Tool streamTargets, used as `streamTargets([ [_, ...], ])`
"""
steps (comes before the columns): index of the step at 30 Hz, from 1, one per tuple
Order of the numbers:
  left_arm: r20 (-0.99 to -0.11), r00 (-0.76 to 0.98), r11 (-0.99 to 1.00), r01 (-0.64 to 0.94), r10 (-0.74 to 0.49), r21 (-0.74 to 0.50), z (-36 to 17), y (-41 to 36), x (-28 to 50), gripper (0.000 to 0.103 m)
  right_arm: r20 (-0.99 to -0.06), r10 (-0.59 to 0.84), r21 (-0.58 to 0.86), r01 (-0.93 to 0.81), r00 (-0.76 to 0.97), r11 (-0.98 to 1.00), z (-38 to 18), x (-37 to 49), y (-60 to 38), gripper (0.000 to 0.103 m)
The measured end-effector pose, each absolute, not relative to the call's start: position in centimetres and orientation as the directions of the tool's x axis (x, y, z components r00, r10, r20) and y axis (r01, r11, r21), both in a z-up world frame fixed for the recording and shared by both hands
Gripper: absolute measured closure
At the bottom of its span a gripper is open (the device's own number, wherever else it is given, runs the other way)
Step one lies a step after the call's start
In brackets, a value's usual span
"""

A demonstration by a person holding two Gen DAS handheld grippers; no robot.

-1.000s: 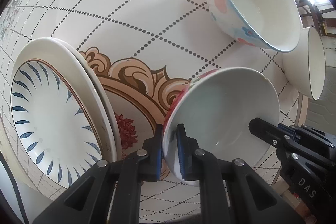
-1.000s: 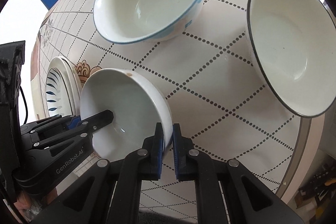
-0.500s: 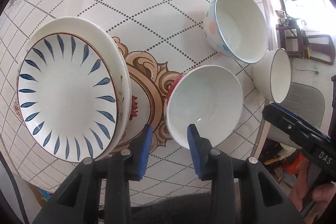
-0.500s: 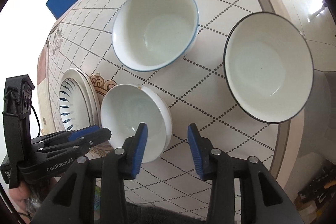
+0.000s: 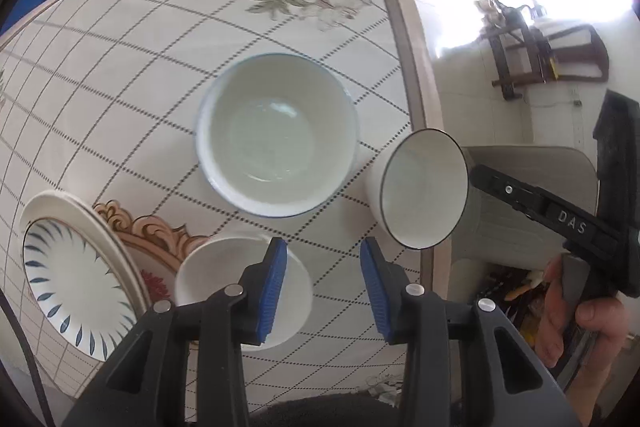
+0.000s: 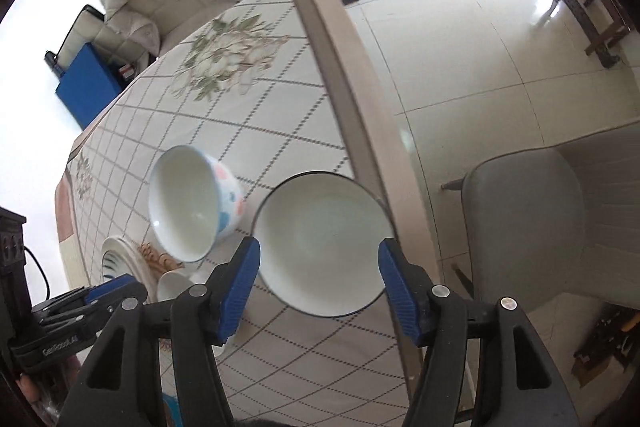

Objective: Organize plates and bowls
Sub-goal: 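Move both grippers to the dark-rimmed white bowl and pinch its rim, then carry the dark-rimmed bowl and lower it into the red-flower bowl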

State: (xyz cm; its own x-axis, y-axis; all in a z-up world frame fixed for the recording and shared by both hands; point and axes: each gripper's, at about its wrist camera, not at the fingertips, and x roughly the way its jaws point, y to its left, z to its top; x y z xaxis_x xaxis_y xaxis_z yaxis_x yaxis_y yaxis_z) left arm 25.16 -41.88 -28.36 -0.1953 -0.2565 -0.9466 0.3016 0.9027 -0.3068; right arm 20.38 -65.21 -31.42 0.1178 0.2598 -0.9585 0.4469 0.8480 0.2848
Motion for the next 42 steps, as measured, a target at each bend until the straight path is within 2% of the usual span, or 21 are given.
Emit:
streamTargets([
  [8,-0.956,-0.25,0.885,0.396,-0.151,-0.244,-32.2,-48.6,24.3,0.067,-0.934,0.356,0.338,0.416,0.035,0.844,-36.1,20.2,-66.9,0.04],
  [11,-0.962,-0.251,0.879,0.427,-0.109,-0.211,-33.3,-49.9,24.1,0.068,-0.931,0.365,0.338,0.383,0.002,0.86,-37.1,20.3,-66.5,0.049],
  [13,-0.966,-0.247,0.874,0.448,-0.079,-0.186,-34.0,-50.7,24.0,0.074,-0.922,0.386,0.353,0.374,-0.014,0.858,-37.8,20.2,-66.5,0.058],
  [17,-0.976,-0.219,0.871,0.476,-0.019,-0.123,-35.2,-51.6,23.9,0.08,-0.922,0.386,0.347,0.353,-0.043,0.869,-38.9,20.4,-66.2,0.068],
  [20,-0.977,-0.214,0.876,0.47,-0.003,-0.105,-36.3,-52.0,24.2,0.086,-0.928,0.366,0.323,0.337,-0.072,0.884,-39.9,20.5,-65.9,0.08],
  [22,-0.978,-0.207,0.879,0.466,0.002,-0.097,-36.6,-51.9,24.4,0.091,-0.938,0.335,0.293,0.323,-0.084,0.9,-40.3,20.5,-65.7,0.093],
  [23,-0.978,-0.207,0.882,0.462,-0.001,-0.098,-36.7,-51.9,24.5,0.092,-0.941,0.329,0.288,0.32,-0.081,0.902,-40.4,20.5,-65.7,0.095],
  [32,-0.984,-0.172,0.872,0.476,-0.034,-0.114,-35.0,-51.7,23.9,0.094,-0.956,0.287,0.254,0.315,-0.063,0.915,-39.4,19.4,-65.1,0.096],
  [42,-0.991,-0.103,0.867,0.484,-0.082,-0.122,-29.6,-46.9,22.5,0.094,-0.955,0.297,0.284,0.273,-0.004,0.919,-33.8,18.0,-62.6,0.096],
])
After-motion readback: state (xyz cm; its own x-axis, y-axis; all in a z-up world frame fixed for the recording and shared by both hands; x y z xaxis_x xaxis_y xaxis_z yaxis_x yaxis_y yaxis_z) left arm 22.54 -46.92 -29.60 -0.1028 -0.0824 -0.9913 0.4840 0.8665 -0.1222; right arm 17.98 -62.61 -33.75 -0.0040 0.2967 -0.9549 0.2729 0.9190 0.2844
